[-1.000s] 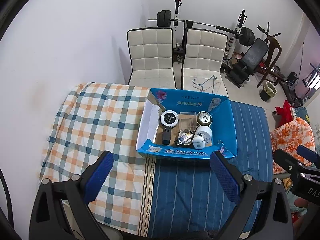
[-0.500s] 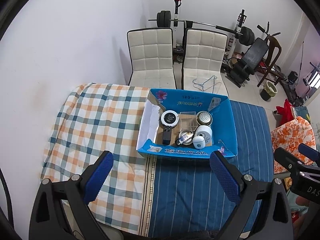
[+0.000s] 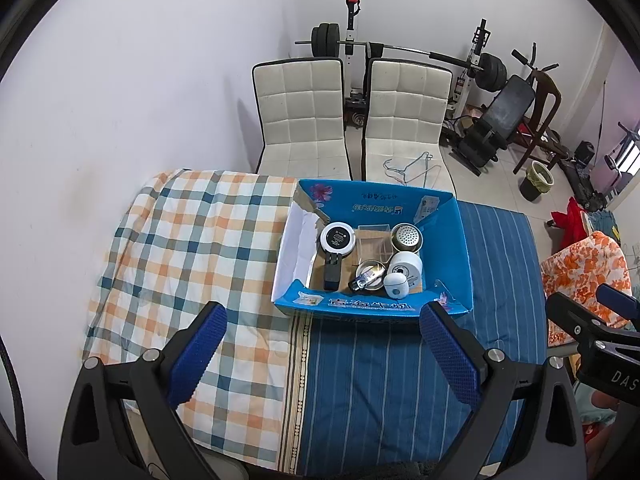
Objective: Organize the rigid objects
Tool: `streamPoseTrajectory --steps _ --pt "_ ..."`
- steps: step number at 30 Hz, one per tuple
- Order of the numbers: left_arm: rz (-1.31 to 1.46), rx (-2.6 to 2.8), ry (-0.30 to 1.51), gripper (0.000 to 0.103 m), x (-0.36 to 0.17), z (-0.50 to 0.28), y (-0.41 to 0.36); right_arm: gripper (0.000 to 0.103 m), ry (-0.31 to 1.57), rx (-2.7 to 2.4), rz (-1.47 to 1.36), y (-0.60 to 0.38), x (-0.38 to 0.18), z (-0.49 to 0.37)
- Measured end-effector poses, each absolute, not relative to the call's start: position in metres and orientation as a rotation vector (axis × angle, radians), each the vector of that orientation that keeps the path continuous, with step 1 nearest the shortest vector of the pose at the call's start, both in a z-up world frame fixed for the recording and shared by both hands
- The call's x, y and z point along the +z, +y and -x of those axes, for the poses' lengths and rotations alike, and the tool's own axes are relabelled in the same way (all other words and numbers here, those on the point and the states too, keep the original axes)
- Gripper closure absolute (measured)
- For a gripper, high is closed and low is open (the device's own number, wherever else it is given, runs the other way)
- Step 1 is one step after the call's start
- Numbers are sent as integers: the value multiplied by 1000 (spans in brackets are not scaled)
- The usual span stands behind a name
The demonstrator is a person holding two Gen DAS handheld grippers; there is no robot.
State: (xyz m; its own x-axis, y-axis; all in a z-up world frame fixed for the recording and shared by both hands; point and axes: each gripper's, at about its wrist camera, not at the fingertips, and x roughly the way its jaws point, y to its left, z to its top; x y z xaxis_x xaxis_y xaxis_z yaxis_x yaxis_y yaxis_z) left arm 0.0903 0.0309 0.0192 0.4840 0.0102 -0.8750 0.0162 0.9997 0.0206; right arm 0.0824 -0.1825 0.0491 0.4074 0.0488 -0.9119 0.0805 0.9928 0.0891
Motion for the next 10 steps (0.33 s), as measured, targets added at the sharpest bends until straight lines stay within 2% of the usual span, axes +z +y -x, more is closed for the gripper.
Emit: streamPoseTrajectory --steps 10 --pt "-27 -3 1055 4 22 -93 32 0 1146 -20 -120 -185 52 -81"
